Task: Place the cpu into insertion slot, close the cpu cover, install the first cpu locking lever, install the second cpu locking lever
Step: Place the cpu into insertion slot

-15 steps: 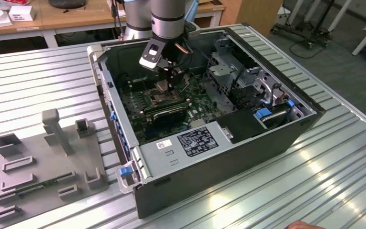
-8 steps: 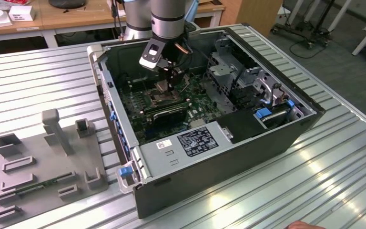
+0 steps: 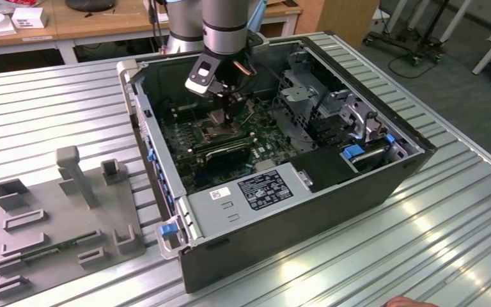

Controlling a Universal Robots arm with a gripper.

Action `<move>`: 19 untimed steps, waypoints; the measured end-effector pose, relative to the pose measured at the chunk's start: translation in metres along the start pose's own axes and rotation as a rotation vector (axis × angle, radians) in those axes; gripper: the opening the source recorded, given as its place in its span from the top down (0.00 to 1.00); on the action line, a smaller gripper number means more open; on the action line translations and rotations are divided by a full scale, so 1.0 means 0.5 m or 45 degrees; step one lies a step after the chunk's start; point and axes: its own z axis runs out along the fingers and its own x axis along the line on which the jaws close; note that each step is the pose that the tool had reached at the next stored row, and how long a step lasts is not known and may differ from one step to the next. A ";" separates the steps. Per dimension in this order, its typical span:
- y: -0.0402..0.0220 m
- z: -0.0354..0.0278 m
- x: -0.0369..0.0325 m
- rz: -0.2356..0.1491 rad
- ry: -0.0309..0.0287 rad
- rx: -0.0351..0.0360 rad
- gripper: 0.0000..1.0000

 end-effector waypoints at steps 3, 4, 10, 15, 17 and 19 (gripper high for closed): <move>0.000 0.004 0.000 0.043 -0.0028 -0.0006 0.46; 0.000 0.005 0.000 0.056 -0.0036 -0.0007 0.46; -0.005 0.019 0.000 0.076 -0.0048 0.0025 0.46; -0.009 0.026 0.000 0.076 -0.0047 0.0027 0.46; -0.013 0.028 0.000 0.076 -0.0046 0.0028 0.46; -0.016 0.029 0.000 0.077 -0.0038 0.0027 0.46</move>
